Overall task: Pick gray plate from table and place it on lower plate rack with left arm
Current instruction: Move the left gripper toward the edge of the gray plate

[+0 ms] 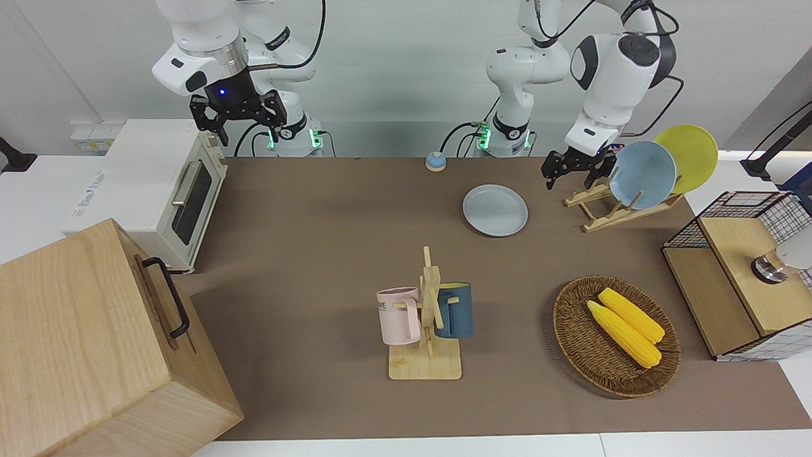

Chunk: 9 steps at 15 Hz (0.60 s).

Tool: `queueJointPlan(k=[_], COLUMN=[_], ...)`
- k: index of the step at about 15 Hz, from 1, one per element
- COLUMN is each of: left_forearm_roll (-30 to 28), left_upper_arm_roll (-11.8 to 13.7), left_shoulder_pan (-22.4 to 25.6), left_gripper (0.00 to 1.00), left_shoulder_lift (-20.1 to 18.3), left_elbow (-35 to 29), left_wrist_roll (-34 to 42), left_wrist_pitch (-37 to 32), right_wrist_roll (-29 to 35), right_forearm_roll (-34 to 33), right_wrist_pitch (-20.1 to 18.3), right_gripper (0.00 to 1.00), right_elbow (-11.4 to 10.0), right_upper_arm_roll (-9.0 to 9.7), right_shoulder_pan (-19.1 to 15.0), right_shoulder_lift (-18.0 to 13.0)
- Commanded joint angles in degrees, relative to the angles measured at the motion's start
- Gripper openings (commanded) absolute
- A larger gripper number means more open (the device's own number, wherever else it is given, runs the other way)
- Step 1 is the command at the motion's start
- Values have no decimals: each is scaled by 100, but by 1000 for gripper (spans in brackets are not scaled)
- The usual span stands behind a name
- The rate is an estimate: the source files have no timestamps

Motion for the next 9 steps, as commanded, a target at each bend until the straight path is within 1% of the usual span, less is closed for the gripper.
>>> queueJointPlan(k=[1,3,5,9], left_forearm_roll=[-148,-227,-271,-271], left_upper_arm_roll=[-4,-22,-57,-145], left_shoulder_pan=[-69,-69,-86,-166], left_gripper=[998,998,998,998], left_shoulder_lift=[-267,-258,-241,-162], left_elbow=[-693,-921,-1273,-1572], left_wrist_roll=[-73,-82,-239,-310], left_wrist_pitch=[621,893,1376,1746], right_wrist_roll=[-8,-8,-8,-8], right_forearm_roll=[59,59,59,59], right_wrist_pitch=[-75,-75,-75,-75], right_gripper=[987,990,990,987], right_elbow=[35,35,35,35], right_upper_arm_roll=[32,32,32,32], right_shoulder_pan=[-56,-56,-56,-56], right_shoulder_lift=[-14,-14,-14,-14])
